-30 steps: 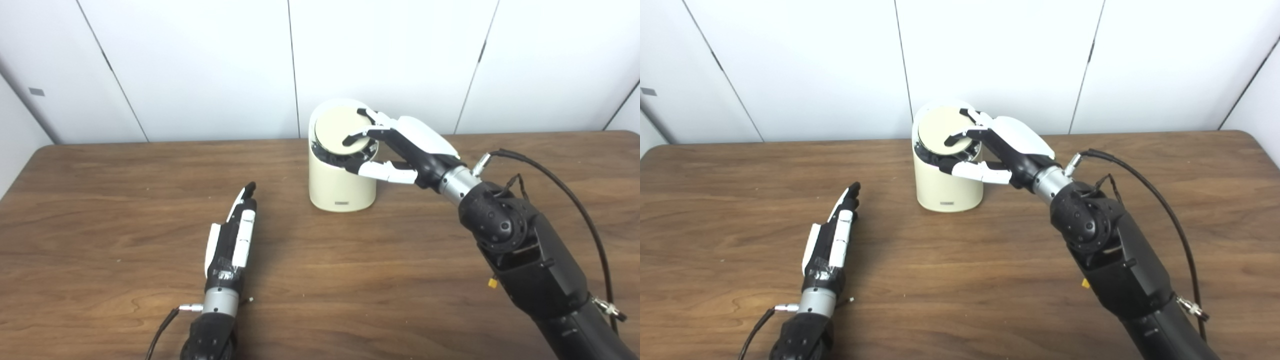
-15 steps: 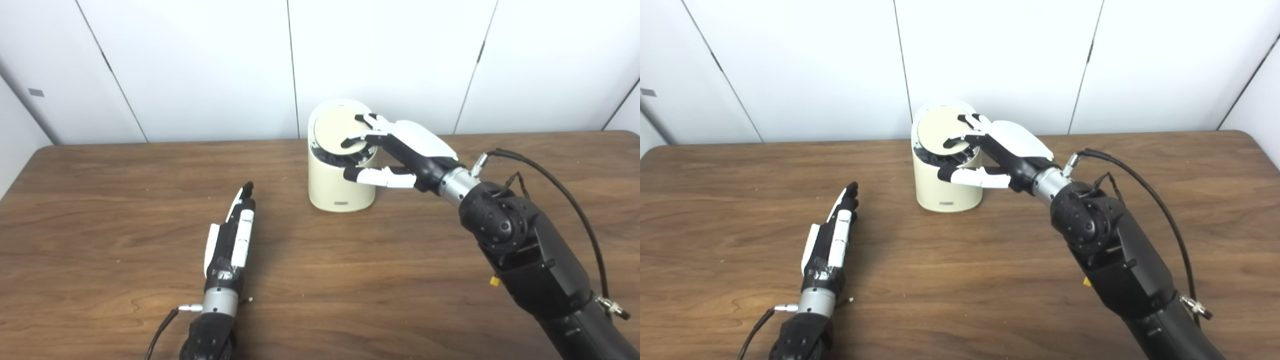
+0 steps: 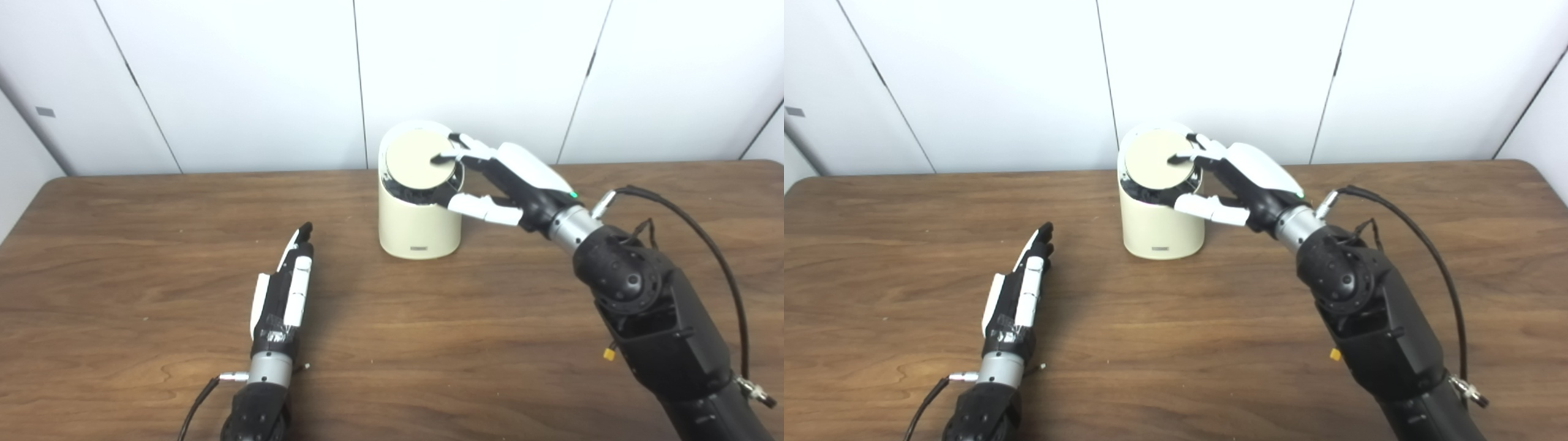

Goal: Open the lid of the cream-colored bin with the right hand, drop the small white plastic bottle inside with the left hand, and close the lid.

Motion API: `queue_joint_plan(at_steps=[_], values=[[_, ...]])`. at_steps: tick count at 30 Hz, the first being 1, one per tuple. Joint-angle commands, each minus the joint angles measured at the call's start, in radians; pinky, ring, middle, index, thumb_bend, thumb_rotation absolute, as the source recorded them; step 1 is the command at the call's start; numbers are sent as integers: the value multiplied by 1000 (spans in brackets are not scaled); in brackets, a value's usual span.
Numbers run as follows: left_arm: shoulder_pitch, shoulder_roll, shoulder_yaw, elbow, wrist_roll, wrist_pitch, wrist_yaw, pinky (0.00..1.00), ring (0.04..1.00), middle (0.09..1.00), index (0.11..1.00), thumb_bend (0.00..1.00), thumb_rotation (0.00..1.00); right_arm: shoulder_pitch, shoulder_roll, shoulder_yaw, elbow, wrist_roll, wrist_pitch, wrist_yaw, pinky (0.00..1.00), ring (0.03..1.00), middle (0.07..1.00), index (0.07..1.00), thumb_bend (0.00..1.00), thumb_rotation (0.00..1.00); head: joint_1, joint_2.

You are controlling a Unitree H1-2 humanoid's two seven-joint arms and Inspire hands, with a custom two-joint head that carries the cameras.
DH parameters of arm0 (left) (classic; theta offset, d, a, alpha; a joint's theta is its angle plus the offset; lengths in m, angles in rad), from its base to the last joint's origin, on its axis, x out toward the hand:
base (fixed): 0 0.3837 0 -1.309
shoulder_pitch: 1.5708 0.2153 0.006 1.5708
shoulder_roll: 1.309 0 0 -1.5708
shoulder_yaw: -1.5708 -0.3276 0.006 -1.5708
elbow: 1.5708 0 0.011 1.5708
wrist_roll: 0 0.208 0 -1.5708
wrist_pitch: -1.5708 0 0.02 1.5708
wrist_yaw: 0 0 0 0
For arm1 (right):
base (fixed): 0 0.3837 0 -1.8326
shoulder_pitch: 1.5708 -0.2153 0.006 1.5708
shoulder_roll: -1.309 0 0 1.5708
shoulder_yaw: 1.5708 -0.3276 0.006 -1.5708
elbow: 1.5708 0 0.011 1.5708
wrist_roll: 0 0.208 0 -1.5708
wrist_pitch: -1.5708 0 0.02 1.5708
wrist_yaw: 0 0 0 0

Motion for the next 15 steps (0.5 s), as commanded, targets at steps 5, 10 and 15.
queue_joint_plan(at_steps=[5,10,15], values=[[-15,-5,9,-4,-22,5,-1,1000,991,994,978,598,1000,9,10,-69,-97,-1,-11,-85,1000,1000,1000,905,578,1000,-1,-3],[-15,1,13,-2,-23,-5,1,1000,997,994,975,598,1000,102,2,-124,-152,21,7,-103,961,1000,1000,897,529,1000,4,-3],[-9,21,23,-15,-44,-21,-14,997,996,994,981,577,1000,228,15,-190,-149,88,4,-128,987,1000,994,915,560,1000,-4,-1]])
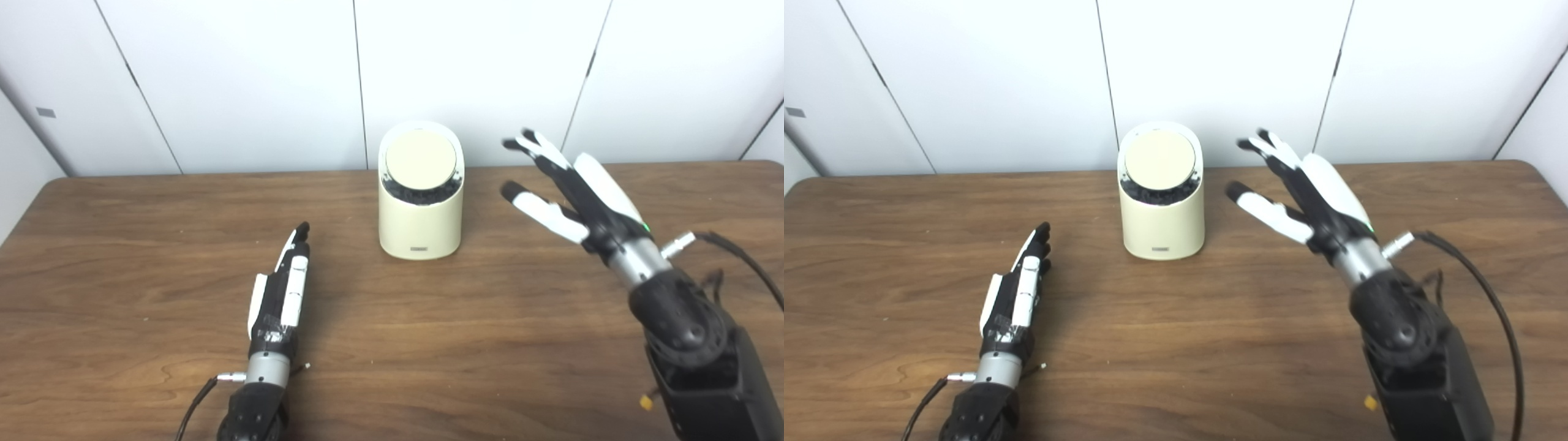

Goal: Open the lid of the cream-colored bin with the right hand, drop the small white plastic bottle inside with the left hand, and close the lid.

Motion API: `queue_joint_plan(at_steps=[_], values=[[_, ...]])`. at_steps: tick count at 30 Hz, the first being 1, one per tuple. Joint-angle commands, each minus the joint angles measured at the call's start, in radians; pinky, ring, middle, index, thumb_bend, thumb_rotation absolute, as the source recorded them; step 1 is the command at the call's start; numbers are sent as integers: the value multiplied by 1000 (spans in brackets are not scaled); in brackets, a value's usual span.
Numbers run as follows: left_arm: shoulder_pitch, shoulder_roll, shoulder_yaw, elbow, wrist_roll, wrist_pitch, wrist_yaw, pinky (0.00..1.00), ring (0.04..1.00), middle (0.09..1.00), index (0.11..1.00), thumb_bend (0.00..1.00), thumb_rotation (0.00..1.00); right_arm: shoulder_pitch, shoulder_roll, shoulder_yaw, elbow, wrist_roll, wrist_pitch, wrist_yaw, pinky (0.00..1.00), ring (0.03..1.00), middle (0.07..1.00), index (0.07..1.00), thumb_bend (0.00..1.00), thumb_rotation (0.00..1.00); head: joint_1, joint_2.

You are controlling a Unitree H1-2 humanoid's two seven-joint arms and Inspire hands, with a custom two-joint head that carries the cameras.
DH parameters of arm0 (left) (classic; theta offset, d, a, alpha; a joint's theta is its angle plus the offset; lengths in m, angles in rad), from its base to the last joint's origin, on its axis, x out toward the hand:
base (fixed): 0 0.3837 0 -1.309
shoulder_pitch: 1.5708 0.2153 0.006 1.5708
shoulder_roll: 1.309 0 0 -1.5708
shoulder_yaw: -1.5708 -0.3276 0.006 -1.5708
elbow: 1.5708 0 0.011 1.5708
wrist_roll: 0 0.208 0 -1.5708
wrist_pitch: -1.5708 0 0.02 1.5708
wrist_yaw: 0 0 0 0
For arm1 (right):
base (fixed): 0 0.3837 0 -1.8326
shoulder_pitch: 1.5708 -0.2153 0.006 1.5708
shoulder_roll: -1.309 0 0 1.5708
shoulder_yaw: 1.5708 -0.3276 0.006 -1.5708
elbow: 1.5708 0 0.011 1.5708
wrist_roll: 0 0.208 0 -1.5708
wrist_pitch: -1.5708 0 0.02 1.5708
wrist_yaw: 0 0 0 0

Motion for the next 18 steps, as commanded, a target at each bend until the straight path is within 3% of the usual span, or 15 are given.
queue_joint_plan(at_steps=[1,10,14,18], values=[[-3,10,14,-22,-23,-10,-6,999,996,995,980,572,1000,15,8,-34,-23,48,-20,-36,986,1000,992,918,567,1000,-3,1],[57,53,58,-81,-115,-28,-47,1000,990,1000,978,532,1000,154,144,-195,60,421,-63,-91,1000,1000,992,959,611,1000,8,4],[93,63,75,-111,-145,-49,-54,1000,998,1000,988,546,1000,185,201,-231,115,540,-125,-113,1000,1000,995,977,647,1000,8,7],[127,72,91,-106,-148,-104,-53,1000,999,1000,996,530,1000,202,239,-232,153,598,-180,-133,1000,1000,1000,999,668,1000,7,10]])
